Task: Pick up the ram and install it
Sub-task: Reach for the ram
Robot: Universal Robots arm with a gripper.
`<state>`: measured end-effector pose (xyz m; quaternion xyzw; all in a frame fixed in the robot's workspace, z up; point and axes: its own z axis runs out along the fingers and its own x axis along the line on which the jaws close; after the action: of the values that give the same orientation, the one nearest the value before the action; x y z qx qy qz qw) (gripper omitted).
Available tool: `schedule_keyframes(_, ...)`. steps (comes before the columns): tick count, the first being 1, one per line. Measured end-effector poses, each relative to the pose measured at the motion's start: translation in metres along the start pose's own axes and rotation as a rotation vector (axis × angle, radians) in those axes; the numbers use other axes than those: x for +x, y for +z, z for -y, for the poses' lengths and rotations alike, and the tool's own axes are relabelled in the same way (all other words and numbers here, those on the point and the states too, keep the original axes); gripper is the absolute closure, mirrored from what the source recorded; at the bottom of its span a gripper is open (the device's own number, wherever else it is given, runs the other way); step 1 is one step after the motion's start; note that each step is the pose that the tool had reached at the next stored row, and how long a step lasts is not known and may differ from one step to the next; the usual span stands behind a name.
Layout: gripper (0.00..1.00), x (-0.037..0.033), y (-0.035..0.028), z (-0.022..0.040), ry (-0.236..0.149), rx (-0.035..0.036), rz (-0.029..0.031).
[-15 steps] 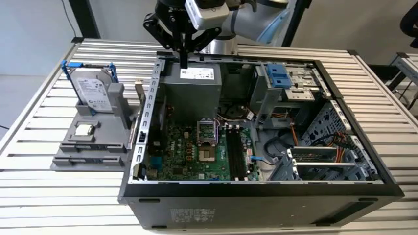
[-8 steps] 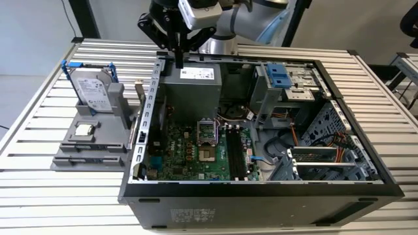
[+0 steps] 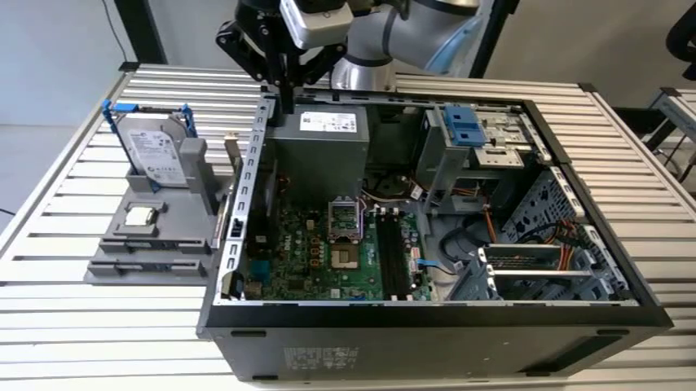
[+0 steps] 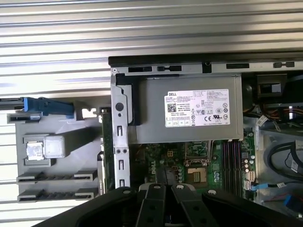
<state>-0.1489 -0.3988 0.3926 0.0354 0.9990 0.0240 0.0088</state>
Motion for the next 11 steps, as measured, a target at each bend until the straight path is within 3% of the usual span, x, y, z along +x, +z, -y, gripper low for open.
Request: schedule_keyframes(11, 1.00, 0.0183, -0.0003, 0.0012, 0.000, 0.0000, 0.0000)
